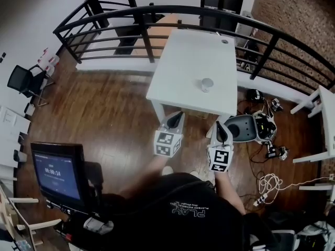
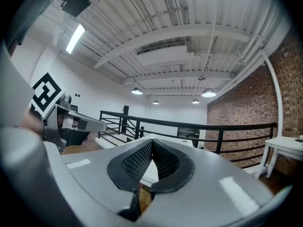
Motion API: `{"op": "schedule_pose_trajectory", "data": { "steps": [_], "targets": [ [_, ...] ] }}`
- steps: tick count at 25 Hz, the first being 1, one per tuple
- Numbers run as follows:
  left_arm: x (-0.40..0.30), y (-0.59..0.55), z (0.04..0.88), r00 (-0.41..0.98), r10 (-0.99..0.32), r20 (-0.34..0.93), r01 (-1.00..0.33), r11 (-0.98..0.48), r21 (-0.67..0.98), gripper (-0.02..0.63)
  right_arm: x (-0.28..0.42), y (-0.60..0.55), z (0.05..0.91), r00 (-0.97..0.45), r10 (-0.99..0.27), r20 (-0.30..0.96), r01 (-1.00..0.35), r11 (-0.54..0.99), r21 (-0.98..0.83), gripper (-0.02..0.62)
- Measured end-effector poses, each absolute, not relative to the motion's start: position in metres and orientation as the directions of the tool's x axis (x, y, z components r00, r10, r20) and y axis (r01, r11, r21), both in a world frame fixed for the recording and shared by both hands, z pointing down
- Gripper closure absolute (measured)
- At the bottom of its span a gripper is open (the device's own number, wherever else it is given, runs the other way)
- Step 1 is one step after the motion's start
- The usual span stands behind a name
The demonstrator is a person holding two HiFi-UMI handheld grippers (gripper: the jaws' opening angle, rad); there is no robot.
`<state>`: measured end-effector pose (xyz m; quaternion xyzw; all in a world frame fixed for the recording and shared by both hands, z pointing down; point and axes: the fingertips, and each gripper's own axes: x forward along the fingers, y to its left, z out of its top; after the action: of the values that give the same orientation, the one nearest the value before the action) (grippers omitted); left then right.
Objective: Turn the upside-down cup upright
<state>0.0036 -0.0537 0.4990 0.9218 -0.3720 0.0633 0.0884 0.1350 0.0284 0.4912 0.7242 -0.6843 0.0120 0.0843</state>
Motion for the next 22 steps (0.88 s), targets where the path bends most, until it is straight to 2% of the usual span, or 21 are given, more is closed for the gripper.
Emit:
{"op": "schedule_pose_trajectory", "data": {
  "steps": [22],
  "targets": [
    [0.005, -0.050, 0.506, 0.709, -0.677, 0.198, -0.699, -0.711, 0.073, 0.607, 0.134, 0.037, 0.505, 0.075, -0.981, 0.181, -0.989, -0.050, 0.139, 0.583]
  ]
}}
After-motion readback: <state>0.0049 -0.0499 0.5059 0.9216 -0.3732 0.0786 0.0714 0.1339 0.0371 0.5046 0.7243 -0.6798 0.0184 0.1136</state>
